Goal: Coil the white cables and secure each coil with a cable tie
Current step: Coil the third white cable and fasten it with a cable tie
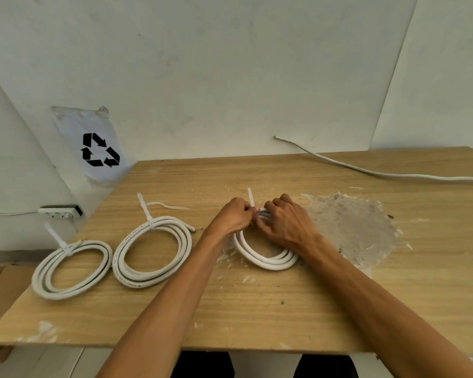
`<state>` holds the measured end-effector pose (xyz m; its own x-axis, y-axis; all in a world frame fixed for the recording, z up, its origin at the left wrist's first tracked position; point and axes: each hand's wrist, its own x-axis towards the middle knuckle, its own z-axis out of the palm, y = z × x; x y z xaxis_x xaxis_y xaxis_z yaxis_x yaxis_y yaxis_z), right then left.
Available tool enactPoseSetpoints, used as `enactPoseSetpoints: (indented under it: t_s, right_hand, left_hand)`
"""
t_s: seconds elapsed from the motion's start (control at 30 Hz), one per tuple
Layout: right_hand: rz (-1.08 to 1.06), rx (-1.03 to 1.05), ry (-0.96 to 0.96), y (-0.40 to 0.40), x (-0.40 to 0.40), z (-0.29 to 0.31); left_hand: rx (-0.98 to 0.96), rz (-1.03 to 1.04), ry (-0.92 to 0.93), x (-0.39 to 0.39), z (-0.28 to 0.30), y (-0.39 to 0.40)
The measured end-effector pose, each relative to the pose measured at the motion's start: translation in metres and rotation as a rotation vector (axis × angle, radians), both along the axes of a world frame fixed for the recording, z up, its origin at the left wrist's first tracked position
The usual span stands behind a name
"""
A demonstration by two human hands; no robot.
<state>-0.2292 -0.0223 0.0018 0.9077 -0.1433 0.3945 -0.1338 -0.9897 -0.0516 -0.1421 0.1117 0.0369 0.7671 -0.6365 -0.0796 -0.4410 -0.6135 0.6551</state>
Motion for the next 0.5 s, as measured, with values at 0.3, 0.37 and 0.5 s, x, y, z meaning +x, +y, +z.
enactPoseSetpoints:
  t_s: [0.3,0.37,0.5]
  right_hand:
    - [-0.018,-0.038,0.122,0.007,0.009,0.005]
    - [-0.036,-0.099,0.133,0.006,0.009,0.008]
    - [-0.076,-0.088,0.138,0.010,0.008,0.009]
  left_hand:
    - [-0.210,0.008,-0.189,-0.010,-0.032,0.012]
    - [-0.211,-0.014,-0.279,-0.015,-0.027,0.013]
    - [-0.184,0.023,-0.381,-0.021,-0.023,0.011]
